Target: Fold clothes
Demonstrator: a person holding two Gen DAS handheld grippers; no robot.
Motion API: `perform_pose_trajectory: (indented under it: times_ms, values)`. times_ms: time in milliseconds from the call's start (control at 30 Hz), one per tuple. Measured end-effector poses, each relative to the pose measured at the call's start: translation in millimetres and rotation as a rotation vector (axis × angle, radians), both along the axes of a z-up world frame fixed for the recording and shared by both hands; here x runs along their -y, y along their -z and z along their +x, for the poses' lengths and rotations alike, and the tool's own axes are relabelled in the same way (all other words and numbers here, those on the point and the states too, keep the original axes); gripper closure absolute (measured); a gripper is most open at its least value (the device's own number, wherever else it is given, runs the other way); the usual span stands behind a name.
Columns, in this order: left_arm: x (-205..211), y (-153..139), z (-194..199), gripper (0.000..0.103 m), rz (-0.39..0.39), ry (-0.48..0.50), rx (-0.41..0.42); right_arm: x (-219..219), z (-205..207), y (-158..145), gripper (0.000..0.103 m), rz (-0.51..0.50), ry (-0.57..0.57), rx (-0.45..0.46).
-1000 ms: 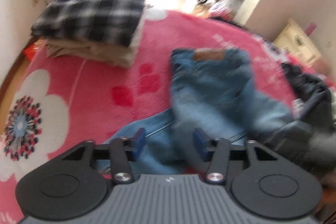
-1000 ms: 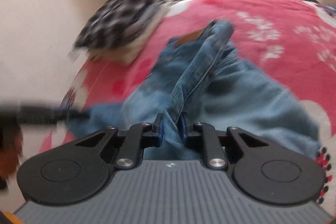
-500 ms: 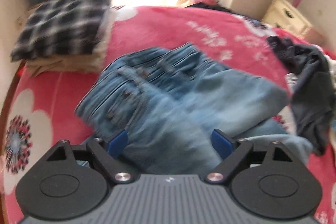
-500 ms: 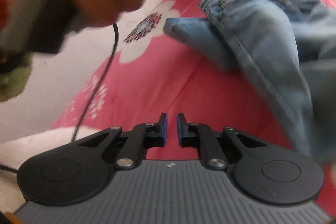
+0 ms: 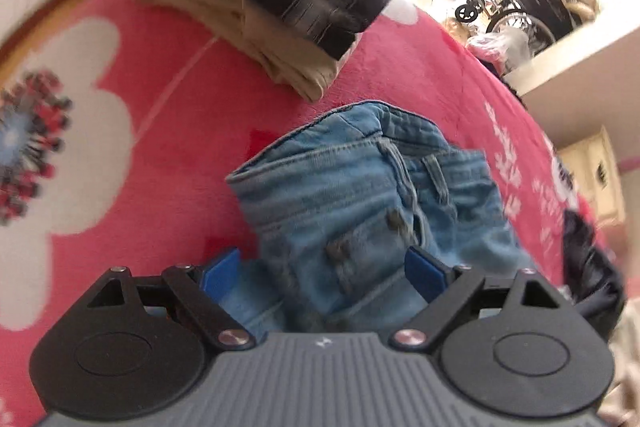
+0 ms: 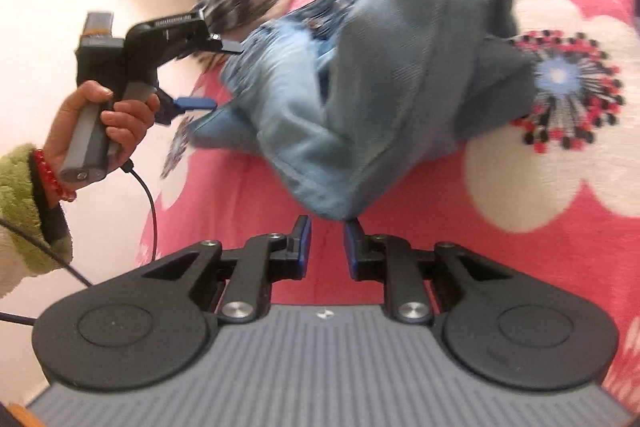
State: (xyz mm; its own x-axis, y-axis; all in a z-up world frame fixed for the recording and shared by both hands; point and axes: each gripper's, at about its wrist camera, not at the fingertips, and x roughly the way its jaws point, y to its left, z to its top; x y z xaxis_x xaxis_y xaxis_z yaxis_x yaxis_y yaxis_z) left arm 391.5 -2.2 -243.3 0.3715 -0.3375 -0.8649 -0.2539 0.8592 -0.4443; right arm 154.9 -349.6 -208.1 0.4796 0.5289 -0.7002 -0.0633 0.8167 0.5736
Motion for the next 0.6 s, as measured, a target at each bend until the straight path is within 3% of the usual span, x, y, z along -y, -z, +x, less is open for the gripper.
perform_pose_trajectory:
  times_ms: [133, 200, 267, 433, 500, 600]
  values:
    - [-5.8, 28.9, 20.2, 0.013, -0.087, -0.063, -0.065, -5.6, -8.2, 1.1, 0.081, 0.022, 0.021, -0.018]
    - [-7.4, 31.7, 23.4, 0.019, -0.121, -0.115, -0.064, -20.3, -2.2, 14.1, 0.081, 0.027, 0.017, -0.031]
    - [-4.9, 24.2, 21.6, 0.033, -0.136, -0.136, -0.026, -28.8, -3.0, 19.3, 0.081, 0.030, 0.005, -0.038]
    - [11.7, -4.0, 11.1, 0.032, -0.182, -0.048, 0.121, -47.1, -2.5, 27.8, 0.080, 0.050, -0.024, -0.042]
    - [20.8, 1.0, 15.0, 0.030, -0.198, 0.000, 0.086, -51.3, 0.6, 30.2, 0.080, 0.061, -0.035, -0.044]
    - [34.5, 14.8, 23.9, 0.029, -0.154, 0.032, 0.015, -54.6, 4.3, 33.1, 0.080, 0.061, -0.048, -0.034]
